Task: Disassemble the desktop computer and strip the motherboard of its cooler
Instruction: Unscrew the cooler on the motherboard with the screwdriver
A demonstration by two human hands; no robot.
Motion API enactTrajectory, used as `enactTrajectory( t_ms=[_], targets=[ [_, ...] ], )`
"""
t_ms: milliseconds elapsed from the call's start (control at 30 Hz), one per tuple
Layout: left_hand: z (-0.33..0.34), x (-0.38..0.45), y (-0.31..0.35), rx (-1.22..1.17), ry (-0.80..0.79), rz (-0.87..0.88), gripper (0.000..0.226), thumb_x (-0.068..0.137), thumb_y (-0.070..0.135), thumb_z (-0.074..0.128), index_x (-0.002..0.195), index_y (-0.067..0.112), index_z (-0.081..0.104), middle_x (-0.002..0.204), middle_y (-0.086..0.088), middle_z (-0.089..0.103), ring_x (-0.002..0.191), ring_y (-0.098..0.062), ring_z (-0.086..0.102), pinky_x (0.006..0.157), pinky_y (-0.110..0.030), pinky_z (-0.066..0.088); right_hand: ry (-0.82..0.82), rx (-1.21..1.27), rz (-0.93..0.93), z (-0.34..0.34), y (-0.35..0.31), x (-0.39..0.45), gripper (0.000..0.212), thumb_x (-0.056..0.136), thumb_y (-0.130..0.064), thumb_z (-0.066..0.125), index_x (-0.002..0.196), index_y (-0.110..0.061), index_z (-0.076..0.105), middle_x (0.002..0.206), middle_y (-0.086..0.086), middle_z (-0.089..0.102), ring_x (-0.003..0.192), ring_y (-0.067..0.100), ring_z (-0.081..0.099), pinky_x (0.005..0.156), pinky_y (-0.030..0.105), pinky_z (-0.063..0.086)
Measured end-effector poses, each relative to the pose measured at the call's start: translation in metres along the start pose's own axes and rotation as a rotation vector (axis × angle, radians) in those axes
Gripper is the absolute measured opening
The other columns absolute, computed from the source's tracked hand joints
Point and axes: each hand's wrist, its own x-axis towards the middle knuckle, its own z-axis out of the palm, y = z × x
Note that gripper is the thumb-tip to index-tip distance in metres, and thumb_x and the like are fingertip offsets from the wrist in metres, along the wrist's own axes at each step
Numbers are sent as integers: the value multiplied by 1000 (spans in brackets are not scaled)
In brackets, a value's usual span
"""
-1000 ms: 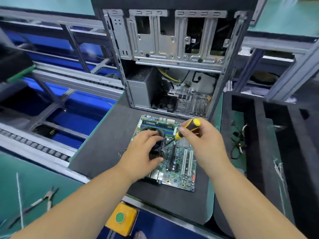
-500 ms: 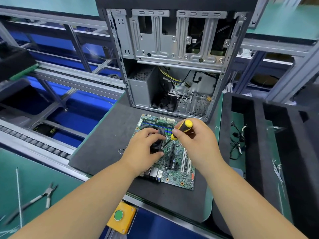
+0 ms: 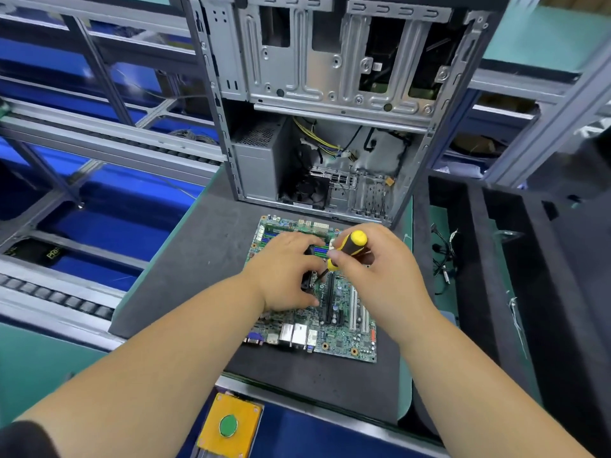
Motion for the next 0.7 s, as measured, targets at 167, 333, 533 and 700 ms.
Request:
enactTrajectory(
  t_ms=[167, 333, 533, 700],
  targets=[
    [2, -1, -3, -52, 41, 1, 32, 66, 59, 75, 83, 35, 63, 138, 8, 44, 126, -20, 38, 110, -38, 24, 31, -9, 14, -1, -1, 0, 8, 83, -28, 71, 83, -30, 63, 91, -13, 59, 86, 9, 59, 72, 33, 51],
    [3, -1, -4, -69, 50, 4, 30, 68, 59, 72, 84, 35, 63, 135, 11, 44, 123, -18, 40, 109, -38, 26, 30, 15, 20, 1, -2, -3, 10, 84, -26, 71, 83, -31, 63, 91, -12, 58, 85, 11, 60, 73, 37, 52],
    [5, -1, -6, -78, 59, 8, 31, 68, 60, 72, 84, 35, 64, 136, 11, 44, 124, -18, 39, 109, -36, 24, 29, 18, 27, 1, -5, -3, 10, 85, -25, 71, 84, -31, 62, 91, -13, 57, 85, 12, 60, 74, 41, 52],
    [5, -2, -6, -83, 53, -6, 34, 68, 61, 72, 89, 34, 67, 138, 12, 42, 127, -18, 37, 111, -38, 24, -13, -39, 1, 2, -9, -1, 10, 84, -25, 72, 85, -25, 62, 91, -11, 59, 87, 12, 59, 75, 42, 52]
  ],
)
